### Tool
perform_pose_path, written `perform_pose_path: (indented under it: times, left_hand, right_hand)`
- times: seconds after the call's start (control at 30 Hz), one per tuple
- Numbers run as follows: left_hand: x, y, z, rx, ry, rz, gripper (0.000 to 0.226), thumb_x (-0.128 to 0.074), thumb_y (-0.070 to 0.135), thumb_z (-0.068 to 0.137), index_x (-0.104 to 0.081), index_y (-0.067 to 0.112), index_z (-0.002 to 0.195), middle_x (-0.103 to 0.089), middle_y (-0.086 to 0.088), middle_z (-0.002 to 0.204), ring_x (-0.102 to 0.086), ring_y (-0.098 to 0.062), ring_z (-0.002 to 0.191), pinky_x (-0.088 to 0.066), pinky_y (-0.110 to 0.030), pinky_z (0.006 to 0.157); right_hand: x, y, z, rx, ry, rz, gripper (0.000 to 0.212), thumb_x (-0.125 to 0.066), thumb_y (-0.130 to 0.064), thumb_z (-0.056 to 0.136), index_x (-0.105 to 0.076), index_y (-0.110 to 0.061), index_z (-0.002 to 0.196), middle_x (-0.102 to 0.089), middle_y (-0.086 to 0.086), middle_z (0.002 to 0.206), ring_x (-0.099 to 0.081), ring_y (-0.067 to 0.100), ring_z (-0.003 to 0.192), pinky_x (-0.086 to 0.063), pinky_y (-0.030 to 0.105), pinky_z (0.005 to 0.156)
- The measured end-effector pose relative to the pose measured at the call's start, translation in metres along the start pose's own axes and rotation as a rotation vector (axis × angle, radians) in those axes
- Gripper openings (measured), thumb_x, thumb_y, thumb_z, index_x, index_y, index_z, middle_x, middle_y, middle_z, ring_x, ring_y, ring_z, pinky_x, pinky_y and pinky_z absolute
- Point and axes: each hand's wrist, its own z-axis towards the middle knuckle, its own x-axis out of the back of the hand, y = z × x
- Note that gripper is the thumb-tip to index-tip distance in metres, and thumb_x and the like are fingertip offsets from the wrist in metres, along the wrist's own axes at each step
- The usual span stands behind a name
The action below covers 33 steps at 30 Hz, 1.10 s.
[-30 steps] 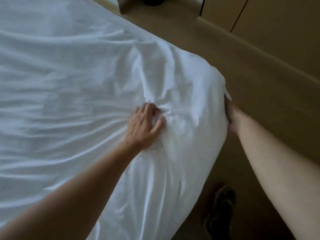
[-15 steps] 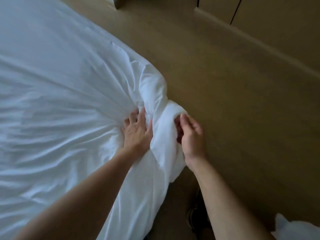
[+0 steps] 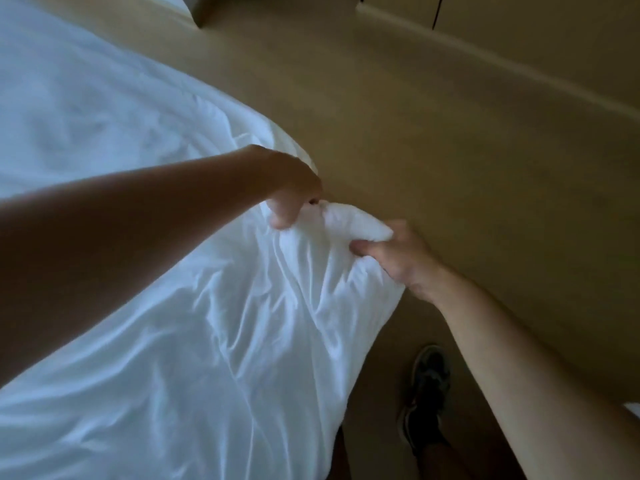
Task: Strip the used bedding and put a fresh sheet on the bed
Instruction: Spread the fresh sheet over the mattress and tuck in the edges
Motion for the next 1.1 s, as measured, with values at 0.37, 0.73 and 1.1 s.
perform_pose_path:
  times: [0.37,0.73,1.1]
  left_hand:
    - [0.031,-0.014,0.042,-0.064,-0.071,-0.044,0.092,-0.084,0.07,0.059,-0.051,0.038,0.139,-0.059,0.014,0.125,-0.053,-0.022,0.126,-0.024,-0.056,0.12]
    - [-0.019,-0.038,0.021,-0.184,0.562,0.034,0.026,-0.068,0.018,0.085,-0.071,0.023,0.11,-0.072,-0.001,0.104,-0.07,-0.028,0.095,-0.058,-0.039,0.076]
    - [-0.062,-0.054,-0.022,-0.234,0.89,-0.178,0.027,-0.08,0.027,0.08,-0.062,0.009,0.072,-0.062,-0.008,0.062,-0.062,-0.032,0.05,-0.052,-0.038,0.043]
  right_hand:
    - [0.055,0.051,-0.025,0.255,0.252,-0.223,0.018,-0.074,-0.015,0.088,-0.079,-0.029,0.099,-0.07,-0.026,0.08,-0.065,-0.002,0.079,-0.046,0.012,0.063]
    - [0.09,0.025,0.006,-0.248,-0.225,-0.227,0.045,-0.076,-0.059,0.077,-0.066,-0.021,0.1,-0.066,-0.007,0.102,-0.063,0.022,0.098,-0.046,0.035,0.083]
    - [0.012,-0.028,0.031,0.4,-0.104,-0.529,0.055,-0.053,-0.07,0.089,-0.044,-0.024,0.06,-0.05,-0.006,0.058,-0.047,0.01,0.052,-0.027,0.028,0.048]
